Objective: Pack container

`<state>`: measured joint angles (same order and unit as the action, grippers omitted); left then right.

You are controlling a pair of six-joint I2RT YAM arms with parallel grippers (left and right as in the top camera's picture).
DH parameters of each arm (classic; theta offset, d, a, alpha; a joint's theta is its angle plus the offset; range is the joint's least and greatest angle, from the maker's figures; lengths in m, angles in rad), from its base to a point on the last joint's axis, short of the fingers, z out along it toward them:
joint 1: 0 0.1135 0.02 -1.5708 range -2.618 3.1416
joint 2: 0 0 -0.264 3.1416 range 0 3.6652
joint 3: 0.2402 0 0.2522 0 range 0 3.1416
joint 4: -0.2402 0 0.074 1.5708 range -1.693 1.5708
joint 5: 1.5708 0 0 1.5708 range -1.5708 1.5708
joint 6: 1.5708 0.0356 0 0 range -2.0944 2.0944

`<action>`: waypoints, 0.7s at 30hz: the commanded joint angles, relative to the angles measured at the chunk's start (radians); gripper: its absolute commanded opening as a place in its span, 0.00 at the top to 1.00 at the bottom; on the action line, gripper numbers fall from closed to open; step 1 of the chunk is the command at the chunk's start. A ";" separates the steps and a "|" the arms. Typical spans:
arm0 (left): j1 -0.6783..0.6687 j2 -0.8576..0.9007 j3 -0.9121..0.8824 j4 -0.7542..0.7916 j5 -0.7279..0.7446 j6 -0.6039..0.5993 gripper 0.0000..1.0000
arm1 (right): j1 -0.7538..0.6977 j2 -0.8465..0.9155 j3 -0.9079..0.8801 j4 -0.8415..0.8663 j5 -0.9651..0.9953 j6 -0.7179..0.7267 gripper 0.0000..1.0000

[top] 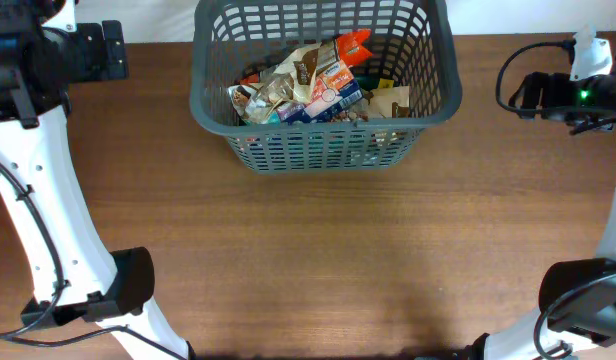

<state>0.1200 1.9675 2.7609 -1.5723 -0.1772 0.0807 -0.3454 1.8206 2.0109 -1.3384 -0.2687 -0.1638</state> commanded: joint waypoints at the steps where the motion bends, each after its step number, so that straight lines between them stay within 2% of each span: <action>1: 0.003 -0.003 -0.002 -0.004 -0.011 -0.021 0.01 | 0.006 -0.026 -0.002 0.000 -0.011 0.001 0.01; 6: 0.003 -0.003 -0.002 -0.004 -0.011 -0.021 0.01 | 0.102 -0.149 -0.005 0.000 -0.011 0.001 0.01; 11: 0.003 -0.003 -0.002 -0.004 -0.011 -0.021 0.01 | 0.286 -0.295 -0.057 0.000 -0.011 0.001 0.01; 14: 0.003 -0.003 -0.002 -0.004 -0.011 -0.021 0.01 | 0.399 -0.417 -0.151 0.001 -0.012 0.001 0.01; 16: 0.003 -0.003 -0.002 -0.004 -0.011 -0.021 0.01 | 0.447 -0.509 -0.238 0.053 -0.005 -0.038 0.01; 21: 0.003 -0.003 -0.002 -0.004 -0.011 -0.021 0.01 | 0.459 -0.857 -0.629 0.442 0.003 -0.068 0.01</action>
<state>0.1200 1.9678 2.7602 -1.5749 -0.1799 0.0742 0.1123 1.1229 1.5688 -1.0264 -0.2810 -0.2070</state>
